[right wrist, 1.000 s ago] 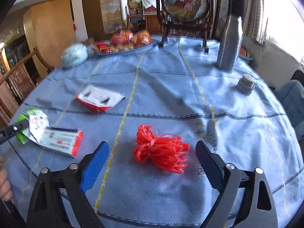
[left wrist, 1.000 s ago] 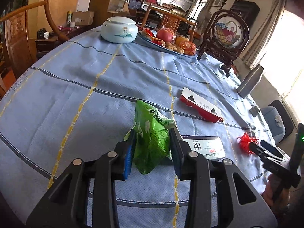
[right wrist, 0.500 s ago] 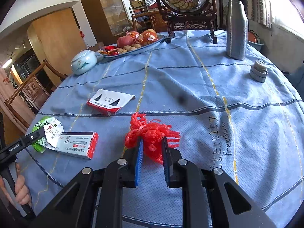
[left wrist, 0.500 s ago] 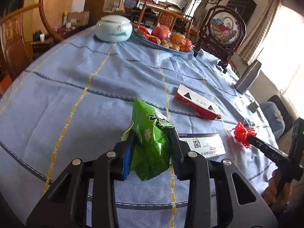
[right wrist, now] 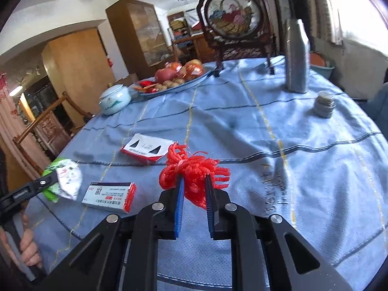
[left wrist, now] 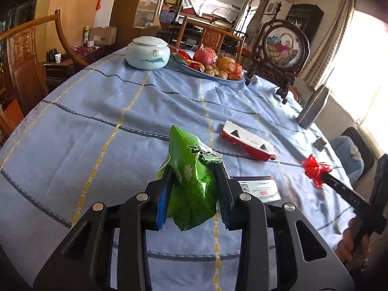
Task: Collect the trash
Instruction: 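Carry the green packet and red tassel over the red wastebasket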
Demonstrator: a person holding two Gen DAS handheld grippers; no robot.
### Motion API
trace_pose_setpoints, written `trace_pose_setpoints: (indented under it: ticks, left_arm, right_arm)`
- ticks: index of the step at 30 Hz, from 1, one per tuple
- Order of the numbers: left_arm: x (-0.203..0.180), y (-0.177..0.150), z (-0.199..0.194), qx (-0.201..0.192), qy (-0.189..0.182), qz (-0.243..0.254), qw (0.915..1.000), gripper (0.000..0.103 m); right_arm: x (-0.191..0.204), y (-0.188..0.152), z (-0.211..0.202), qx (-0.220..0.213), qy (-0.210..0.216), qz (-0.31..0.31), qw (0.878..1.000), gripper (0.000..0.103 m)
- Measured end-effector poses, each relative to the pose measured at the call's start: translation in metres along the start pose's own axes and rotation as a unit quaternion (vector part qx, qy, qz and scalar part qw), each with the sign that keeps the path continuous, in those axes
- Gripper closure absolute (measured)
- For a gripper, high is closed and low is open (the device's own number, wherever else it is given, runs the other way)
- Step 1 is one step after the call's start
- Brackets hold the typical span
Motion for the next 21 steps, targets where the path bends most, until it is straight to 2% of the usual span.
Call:
trace_pose_setpoints:
  ticks: [11,21]
  left_arm:
    - [-0.008,-0.001,-0.076,-0.059,0.026,0.018,0.9977,0.068]
    - [0.016,-0.021,-0.148,-0.098,0.066,-0.001,0.9930,0.068]
  right_arm:
    - [0.052,0.001,-0.063,-0.058,0.048,-0.035,0.997,0.086]
    - [0.098,-0.013,-0.110,-0.083,0.106,-0.066,0.989,0.086]
Point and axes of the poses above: each gripper's, at about its wrist camera, not at the fingertips, and z roughly the way its jaws point, x to its left, y to its top, the point moved 7 cm from there along z, roughly the way its jaws point, and after that the axes turned 3 degrees about -y, right-handed, at the moved point
